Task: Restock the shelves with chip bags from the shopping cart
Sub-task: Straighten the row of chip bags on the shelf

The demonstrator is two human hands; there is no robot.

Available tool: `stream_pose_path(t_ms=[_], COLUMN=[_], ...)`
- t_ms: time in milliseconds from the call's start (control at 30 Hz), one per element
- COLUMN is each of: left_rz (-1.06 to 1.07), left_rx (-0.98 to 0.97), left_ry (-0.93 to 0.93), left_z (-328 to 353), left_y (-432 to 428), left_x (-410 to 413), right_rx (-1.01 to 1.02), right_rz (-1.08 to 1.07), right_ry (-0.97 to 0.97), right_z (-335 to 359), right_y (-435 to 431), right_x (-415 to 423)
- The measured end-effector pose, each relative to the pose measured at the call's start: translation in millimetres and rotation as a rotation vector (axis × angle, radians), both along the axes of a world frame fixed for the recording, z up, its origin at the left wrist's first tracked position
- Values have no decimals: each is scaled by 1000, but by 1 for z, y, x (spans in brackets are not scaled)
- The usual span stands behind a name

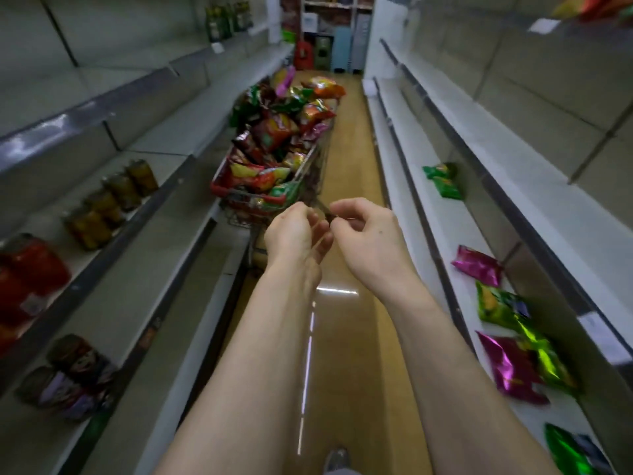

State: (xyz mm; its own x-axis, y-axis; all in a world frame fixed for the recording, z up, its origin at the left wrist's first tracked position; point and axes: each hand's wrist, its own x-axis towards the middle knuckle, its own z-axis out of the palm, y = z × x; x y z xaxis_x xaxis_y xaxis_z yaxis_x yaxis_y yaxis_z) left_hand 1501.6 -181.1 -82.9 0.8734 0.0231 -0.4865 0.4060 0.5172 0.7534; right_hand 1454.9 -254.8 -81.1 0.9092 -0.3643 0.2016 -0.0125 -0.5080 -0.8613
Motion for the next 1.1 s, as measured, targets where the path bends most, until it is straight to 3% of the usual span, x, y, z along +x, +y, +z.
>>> stream_pose_path(t_ms=[533,900,1100], left_rz=[247,184,154], left_rx=[-7,-44,91], left_ry=[54,85,121], left_z=[-15,-37,-58], left_y=[-18,5,40], left_x=[215,415,524], right_rx=[80,130,166], right_rz=[181,121,97], right_ry=[30,64,143], right_z=[-3,-20,-38], right_y=[-49,-36,-13], right_x=[239,424,521])
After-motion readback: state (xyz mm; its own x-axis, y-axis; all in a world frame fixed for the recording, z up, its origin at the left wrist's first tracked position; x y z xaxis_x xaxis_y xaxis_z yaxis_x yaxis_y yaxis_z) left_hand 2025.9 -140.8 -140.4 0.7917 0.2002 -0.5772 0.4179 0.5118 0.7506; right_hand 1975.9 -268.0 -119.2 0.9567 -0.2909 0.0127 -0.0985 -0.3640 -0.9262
